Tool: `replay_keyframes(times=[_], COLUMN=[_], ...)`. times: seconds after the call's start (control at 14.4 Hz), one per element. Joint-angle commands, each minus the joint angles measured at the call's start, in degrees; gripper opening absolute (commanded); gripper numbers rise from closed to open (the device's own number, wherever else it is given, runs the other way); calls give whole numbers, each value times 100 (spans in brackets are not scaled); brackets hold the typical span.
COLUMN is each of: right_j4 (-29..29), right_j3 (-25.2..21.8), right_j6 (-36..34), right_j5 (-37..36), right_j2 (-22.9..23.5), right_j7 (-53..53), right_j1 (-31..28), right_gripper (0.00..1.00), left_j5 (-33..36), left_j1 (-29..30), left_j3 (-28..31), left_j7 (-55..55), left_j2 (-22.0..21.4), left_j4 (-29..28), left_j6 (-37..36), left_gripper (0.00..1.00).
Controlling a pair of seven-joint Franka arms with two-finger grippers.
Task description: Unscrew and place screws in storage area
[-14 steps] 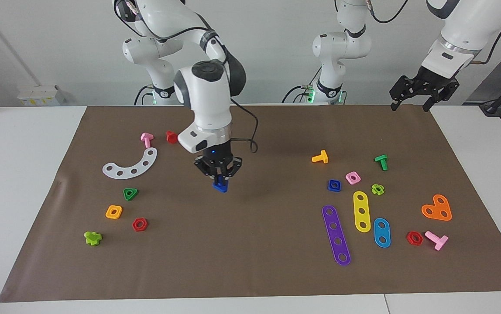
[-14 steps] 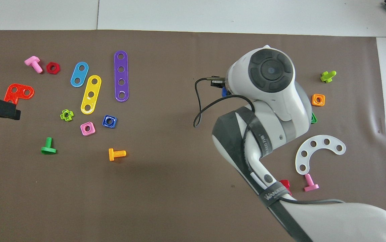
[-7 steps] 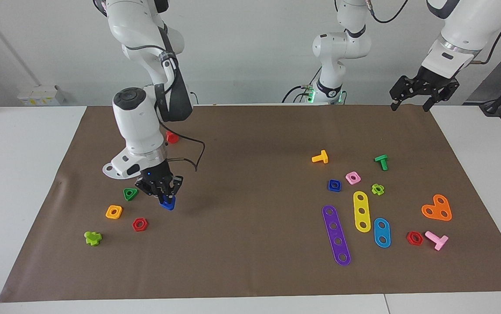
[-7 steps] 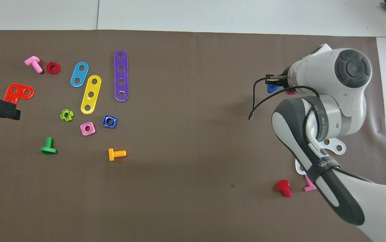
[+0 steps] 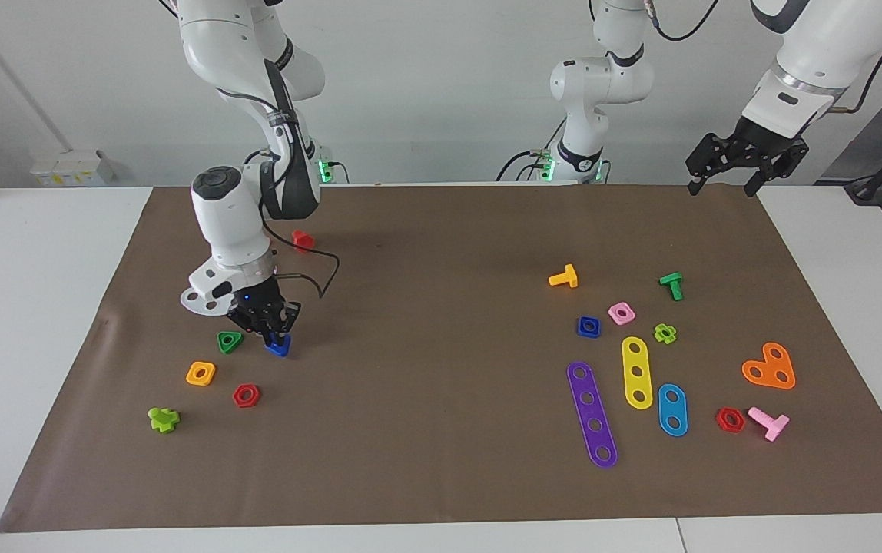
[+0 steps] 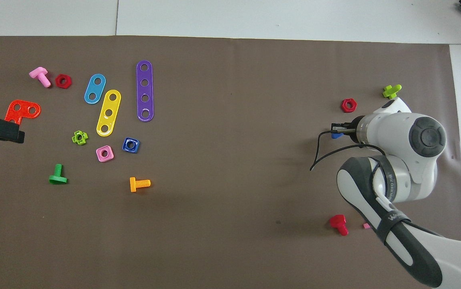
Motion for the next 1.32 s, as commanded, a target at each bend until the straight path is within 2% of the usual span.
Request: replay_keyframes(times=[0.0,0.35,0.55,0.62,0.69,0.76,0.9,1.25], right_j4=[-319,-521,-522,-522,-513,-469,-181,1671], right_j3=[103,103,94,94,94,94,86,42], right_j6=[236,570,517,509,491,473,159,-2193], right_j5=[137,216,225,225,225,225,225,76], right_j2=[-188,-170,-153,-153,-153,-144,-144,-179], right_j7=[-200,-227,-253,-244,-227,-209,-183,-183], right_j1=[-117,-187,-249,-249,-257,-249,-179,-248], right_gripper=[0,0,0,38,97,100,100,100], left_j5=[-44,-44,-52,-44,-44,-44,-44,-44], left_j1=[47,47,47,47,47,47,47,47], left_j3=[-15,-15,-15,-15,-15,-15,-15,-15], left_j7=[-3,-3,-3,-3,-3,-3,-3,-3], left_j2=[-144,-144,-144,-144,-144,-144,-144,-144], left_j4=[-148,-148,-148,-148,-148,-148,-148,-148], left_j6=[-17,-17,-17,-17,-17,-17,-17,-17], left_gripper=[100,100,100,100,100,100,100,100])
